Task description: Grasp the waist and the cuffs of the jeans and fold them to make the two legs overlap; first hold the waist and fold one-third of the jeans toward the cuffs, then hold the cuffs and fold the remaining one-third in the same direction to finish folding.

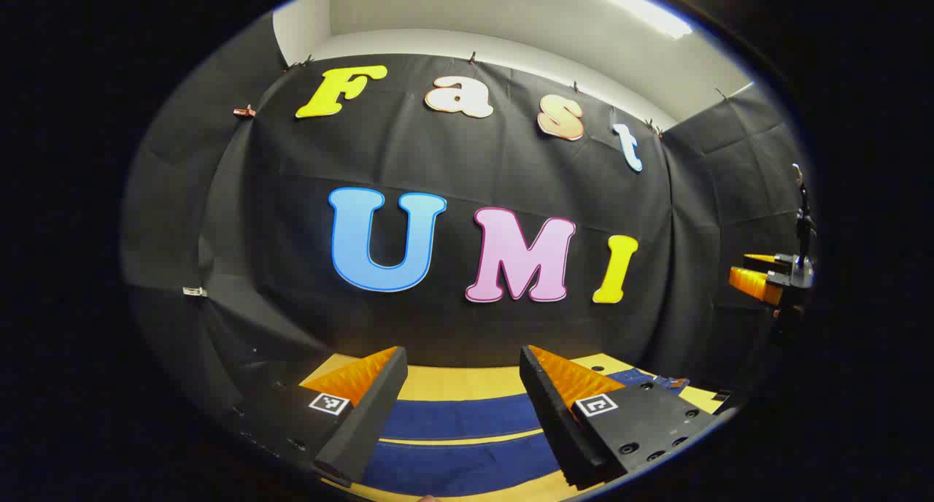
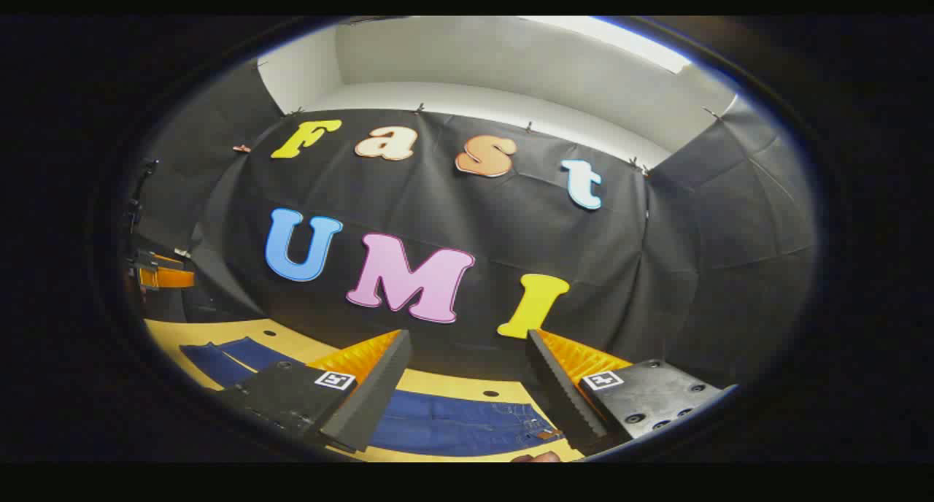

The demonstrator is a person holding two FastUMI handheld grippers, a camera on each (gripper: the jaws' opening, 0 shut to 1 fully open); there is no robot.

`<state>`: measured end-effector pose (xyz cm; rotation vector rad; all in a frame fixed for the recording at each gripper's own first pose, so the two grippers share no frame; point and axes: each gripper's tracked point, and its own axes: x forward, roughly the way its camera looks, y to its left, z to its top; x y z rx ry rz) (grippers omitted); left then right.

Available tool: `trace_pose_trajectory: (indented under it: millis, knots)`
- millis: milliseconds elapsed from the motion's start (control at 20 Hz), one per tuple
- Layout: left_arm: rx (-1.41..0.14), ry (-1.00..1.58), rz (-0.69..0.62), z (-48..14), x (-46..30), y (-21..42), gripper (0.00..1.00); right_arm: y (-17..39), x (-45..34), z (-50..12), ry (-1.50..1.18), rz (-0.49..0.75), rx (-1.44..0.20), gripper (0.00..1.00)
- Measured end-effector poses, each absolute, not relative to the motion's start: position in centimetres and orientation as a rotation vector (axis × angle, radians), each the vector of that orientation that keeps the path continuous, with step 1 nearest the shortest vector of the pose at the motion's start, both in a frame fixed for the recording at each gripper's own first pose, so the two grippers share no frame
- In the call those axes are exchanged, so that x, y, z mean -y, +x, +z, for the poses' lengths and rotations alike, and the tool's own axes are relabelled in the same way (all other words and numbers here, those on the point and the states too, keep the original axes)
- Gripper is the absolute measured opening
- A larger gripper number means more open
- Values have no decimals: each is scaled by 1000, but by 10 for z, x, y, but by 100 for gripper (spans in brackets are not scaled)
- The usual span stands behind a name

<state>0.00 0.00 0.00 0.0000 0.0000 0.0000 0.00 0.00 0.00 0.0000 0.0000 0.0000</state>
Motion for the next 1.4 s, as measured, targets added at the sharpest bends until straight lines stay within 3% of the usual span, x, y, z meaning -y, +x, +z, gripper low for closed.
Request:
trace_pose_trajectory:
  millis: [500, 950, 1400]
  knots:
    - [-15, 32, -87, -2, 19, 11, 96, -15, 41, -13, 42, -98, -71, 95]
    - [-25, 64, -55, -1, -9, -3, 96, -3, 51, -15, 0, -109, -82, 95]
    - [-173, 112, -96, -45, -37, -13, 96, 27, 84, -33, -145, -113, -140, 95]
